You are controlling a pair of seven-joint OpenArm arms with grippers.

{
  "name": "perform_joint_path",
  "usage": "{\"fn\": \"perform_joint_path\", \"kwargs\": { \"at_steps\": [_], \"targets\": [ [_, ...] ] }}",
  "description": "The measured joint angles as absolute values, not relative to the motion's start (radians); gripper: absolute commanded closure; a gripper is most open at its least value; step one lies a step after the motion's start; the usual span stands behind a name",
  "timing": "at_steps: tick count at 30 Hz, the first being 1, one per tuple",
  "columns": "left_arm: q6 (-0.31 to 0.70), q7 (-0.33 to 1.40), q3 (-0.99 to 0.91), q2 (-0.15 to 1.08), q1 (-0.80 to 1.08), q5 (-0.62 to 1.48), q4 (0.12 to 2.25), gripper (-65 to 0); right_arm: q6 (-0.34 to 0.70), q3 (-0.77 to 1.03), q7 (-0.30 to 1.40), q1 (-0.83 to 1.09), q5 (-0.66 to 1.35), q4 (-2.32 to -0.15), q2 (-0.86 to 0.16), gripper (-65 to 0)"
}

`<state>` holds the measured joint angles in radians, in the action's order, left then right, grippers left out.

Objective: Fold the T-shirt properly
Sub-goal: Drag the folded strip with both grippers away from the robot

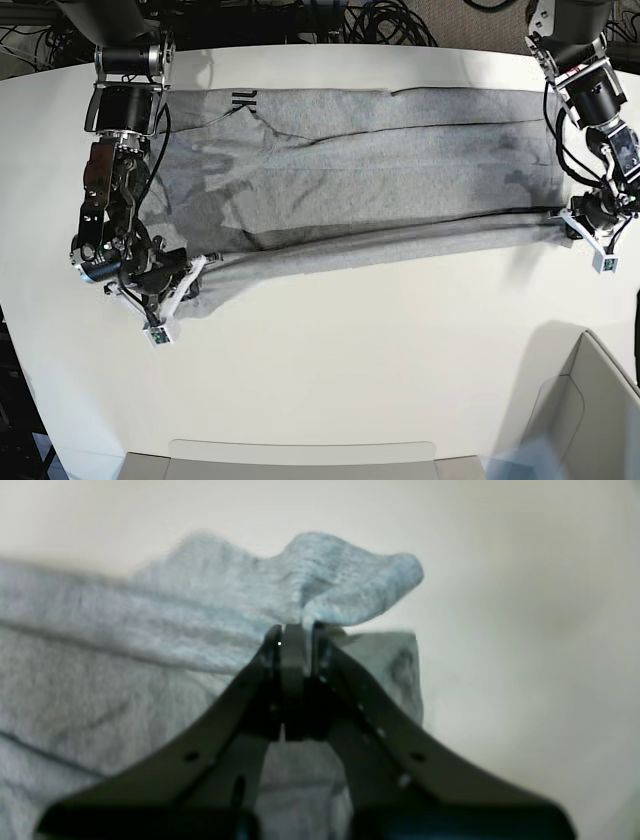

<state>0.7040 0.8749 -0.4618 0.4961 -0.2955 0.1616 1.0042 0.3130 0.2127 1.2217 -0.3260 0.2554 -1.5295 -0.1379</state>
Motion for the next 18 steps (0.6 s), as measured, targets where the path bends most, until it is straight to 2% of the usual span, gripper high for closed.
{"fn": "perform_joint_path", "kwargs": {
  "at_steps": [5, 18],
  "targets": [
    [0.706, 0.864, -0.461, 0.487, -0.213, 0.175, 1.134, 0.0, 0.314, 0.236, 1.224, -0.295, 0.255, -1.591, -0.140, 0.0],
    [0.704, 0.867, -0.466, 0.466, -0.055, 0.168, 1.288, 0.0, 0.314, 0.236, 1.283, -0.177, 0.247, -1.712, -0.138, 0.0]
  ]
}}
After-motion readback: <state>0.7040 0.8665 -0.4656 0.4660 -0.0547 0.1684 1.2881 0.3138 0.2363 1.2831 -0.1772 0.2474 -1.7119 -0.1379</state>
